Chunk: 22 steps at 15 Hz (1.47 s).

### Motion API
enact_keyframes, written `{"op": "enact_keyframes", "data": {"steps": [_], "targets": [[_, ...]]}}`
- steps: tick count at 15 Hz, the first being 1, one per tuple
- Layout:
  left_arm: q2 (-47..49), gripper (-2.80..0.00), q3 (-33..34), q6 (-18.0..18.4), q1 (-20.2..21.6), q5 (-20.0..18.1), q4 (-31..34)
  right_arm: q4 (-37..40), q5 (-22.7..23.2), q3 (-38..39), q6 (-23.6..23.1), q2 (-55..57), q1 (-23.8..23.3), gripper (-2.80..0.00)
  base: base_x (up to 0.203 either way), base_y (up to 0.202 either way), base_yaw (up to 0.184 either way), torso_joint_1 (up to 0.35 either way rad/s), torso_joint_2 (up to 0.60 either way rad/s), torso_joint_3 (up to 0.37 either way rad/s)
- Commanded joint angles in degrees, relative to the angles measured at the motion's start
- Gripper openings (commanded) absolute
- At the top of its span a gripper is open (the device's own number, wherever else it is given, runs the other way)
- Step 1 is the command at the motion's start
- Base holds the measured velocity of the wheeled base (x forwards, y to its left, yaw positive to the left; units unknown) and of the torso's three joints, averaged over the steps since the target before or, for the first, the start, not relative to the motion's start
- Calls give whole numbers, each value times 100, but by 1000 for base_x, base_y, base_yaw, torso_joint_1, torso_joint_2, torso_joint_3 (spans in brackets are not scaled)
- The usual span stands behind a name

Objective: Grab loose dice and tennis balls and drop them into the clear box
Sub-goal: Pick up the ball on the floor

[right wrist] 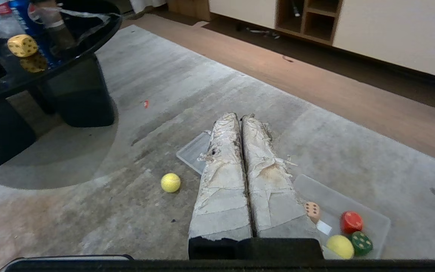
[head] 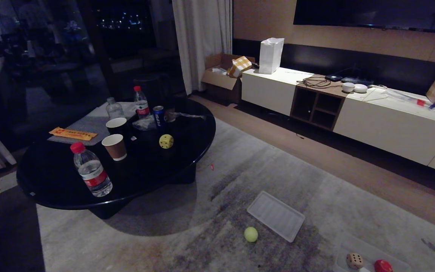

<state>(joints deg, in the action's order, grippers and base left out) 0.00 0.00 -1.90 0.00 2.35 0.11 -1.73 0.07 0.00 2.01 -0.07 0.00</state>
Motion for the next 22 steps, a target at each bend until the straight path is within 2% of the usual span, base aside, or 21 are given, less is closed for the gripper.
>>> {"op": "enact_keyframes", "data": {"steps": [1,6,22], "targets": [[9,-280,9,5,0,11,-11,-3,1,53,1,7,0,-280,0,0,0,0,0,0],[9,-280,9,11,0,3,-2,-3,1,53,-17,7,0,-280,0,0,0,1,-1,-37],[9,-280,9,-3,0,3,-2,-3,1,53,-8,7,0,-280,0,0,0,2,3,-196]]}}
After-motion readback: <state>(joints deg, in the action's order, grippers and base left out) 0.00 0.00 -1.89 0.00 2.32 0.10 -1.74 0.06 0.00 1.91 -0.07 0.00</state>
